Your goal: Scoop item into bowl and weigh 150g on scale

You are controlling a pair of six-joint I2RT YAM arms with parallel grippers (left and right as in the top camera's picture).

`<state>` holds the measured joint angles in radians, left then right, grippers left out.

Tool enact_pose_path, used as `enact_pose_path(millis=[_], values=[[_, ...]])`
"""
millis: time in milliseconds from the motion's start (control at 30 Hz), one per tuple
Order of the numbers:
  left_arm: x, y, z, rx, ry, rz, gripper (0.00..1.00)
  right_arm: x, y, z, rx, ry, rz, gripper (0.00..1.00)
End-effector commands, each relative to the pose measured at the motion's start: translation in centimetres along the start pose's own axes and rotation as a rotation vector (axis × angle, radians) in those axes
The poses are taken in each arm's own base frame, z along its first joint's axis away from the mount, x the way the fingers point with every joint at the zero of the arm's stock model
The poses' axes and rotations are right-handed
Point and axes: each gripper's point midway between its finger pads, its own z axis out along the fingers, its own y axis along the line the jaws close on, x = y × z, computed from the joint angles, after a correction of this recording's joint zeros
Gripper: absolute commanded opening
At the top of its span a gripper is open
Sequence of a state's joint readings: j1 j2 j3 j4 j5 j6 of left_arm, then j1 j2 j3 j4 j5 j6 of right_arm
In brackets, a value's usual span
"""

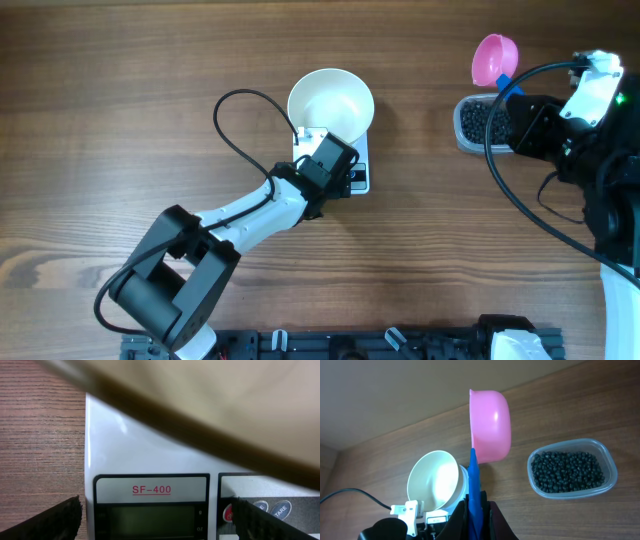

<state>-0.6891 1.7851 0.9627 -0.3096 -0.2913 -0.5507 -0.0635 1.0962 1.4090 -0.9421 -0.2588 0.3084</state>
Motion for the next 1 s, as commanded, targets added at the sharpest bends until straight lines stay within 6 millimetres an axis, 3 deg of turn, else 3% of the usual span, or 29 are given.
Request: enact_pose_path(millis=[0,300,433,600,767,900,967], values=[[1.3,1.0,1.2,-0.059,0.032,0.033,1.0,-0.4,0.2,0.0,-0.01,-0.005,-0.021,0.04],[1.9,1.2,1.9,-0.074,0.051,0.041,1.0,-0.4,0.0,0.0,0.0,-0.008,-0.041,0.04],[0.8,1.2,-0.1,-0.054,0.024,0.034,1.0,-0.3,0.0,0.0,0.002,-0.002,-0.045,0.04],[-1.6,0.8,-5.8,0.031,-0.049,0.009,1.0,-0.2,0.0,0.0,0.002,-0.001,-0.044,0.04],[-2.4,-0.6,-13.5,0.234,-0.096,-0.003,1.0,0.0,-0.1,0.0,0.005,0.01,-0.041,0.04],[-2.0,3.3,-18.4,0.231,-0.131,-0.033,1.0,0.7,-0.3,0.0,0.012,0.038,-0.084,0.04],[-1.1,4.9,-20.1,0.241,-0.126,0.049,1.0,1.2,-0.5,0.0,0.017,0.056,-0.081,0.05]])
